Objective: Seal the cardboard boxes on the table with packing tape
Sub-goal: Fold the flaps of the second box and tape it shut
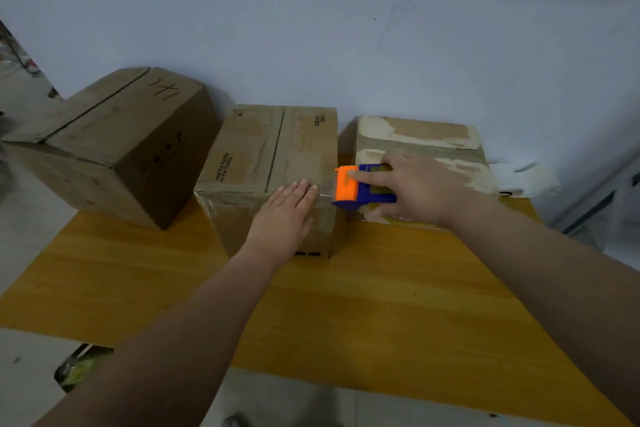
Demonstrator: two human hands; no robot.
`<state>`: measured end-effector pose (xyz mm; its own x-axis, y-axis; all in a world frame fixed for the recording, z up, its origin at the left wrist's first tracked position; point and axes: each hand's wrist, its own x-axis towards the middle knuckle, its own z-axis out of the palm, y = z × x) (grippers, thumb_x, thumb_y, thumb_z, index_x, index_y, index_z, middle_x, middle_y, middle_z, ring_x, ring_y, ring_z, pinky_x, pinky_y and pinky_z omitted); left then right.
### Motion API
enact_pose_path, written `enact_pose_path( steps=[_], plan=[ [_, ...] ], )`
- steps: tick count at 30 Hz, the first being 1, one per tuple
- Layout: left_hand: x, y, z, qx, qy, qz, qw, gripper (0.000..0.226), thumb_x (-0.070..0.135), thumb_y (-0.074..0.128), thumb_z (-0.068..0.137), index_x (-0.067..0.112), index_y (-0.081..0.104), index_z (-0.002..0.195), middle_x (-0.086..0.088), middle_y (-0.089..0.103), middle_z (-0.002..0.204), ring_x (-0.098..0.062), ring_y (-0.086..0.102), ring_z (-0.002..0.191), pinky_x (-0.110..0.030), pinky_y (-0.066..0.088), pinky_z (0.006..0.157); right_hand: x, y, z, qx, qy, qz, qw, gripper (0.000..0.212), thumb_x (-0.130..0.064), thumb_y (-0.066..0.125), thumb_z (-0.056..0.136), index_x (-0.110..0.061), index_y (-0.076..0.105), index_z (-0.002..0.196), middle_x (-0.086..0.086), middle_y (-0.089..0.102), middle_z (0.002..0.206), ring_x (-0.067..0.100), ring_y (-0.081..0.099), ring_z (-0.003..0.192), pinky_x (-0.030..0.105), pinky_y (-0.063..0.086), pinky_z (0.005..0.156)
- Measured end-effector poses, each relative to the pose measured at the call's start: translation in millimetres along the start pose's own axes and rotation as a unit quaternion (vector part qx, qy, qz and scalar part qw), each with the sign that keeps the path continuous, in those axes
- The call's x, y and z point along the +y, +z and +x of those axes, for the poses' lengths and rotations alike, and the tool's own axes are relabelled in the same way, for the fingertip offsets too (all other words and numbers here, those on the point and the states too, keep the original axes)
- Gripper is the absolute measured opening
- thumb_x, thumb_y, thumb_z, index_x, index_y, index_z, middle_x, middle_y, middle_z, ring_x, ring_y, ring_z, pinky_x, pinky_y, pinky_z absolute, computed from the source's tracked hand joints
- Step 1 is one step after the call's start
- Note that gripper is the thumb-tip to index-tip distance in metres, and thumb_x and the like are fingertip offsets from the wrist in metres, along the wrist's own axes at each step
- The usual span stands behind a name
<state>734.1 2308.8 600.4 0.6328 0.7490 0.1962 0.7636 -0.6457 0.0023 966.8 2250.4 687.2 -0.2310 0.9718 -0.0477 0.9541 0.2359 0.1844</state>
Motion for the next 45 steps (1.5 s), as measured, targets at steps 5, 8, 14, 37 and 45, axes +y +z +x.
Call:
enact_pose_path(
  steps=[5,8,14,37,45],
  plan=[
    [2,0,2,0.002,-0.01,0.007,1.0,0.056,0.034,0.032,0.101,0.024,0.009,0.15,-0.001,0.012,0.158,-0.013,0.009,0.144,-0.027,-0.006,0.111,36,6,-36,-0.016,0.025,-0.059,0.998,0.072,-0.066,0.045,0.084,-0.052,0.009,0.145,0.003,0.042,0.127,0.023,0.047,0.108,0.031,0.033,0.078],
    [9,3,5,-0.027,-0.018,0.045,0.998,0.059,0.044,0.026,0.1,0.029,0.0,0.15,-0.009,0.011,0.158,-0.021,0.01,0.145,-0.034,-0.001,0.114,36,12,-39,-0.029,0.029,-0.069,0.997,0.069,-0.064,0.041,0.087,-0.05,0.009,0.146,0.005,0.042,0.129,0.025,0.047,0.109,0.033,0.037,0.083],
    [20,1,14,-0.073,-0.025,0.088,0.993,0.063,0.05,0.026,0.098,0.033,-0.008,0.148,-0.022,0.011,0.155,-0.034,0.014,0.143,-0.045,0.007,0.115,26,16,-27,-0.048,0.029,-0.08,0.995,0.068,-0.062,0.044,0.089,-0.048,0.012,0.147,0.006,0.041,0.127,0.025,0.046,0.11,0.035,0.037,0.086],
    [16,1,26,-0.033,0.036,0.019,0.999,0.054,0.036,0.028,0.102,0.027,0.005,0.151,-0.004,0.014,0.158,-0.017,0.016,0.144,-0.032,0.012,0.115,-47,-18,35,-0.248,0.065,-0.122,0.959,0.029,-0.024,0.057,0.091,-0.021,0.053,0.12,0.003,0.05,0.1,0.023,0.048,0.086,0.035,0.039,0.07],
    [11,3,28,-0.028,0.046,0.051,0.997,0.057,0.023,0.04,0.102,0.031,0.012,0.15,-0.003,0.019,0.156,-0.017,0.024,0.141,-0.03,0.027,0.11,-43,16,27,-0.304,0.069,-0.104,0.944,0.028,-0.028,0.054,0.088,-0.021,0.052,0.115,0.0,0.054,0.1,0.024,0.054,0.091,0.035,0.046,0.074]
  ],
)
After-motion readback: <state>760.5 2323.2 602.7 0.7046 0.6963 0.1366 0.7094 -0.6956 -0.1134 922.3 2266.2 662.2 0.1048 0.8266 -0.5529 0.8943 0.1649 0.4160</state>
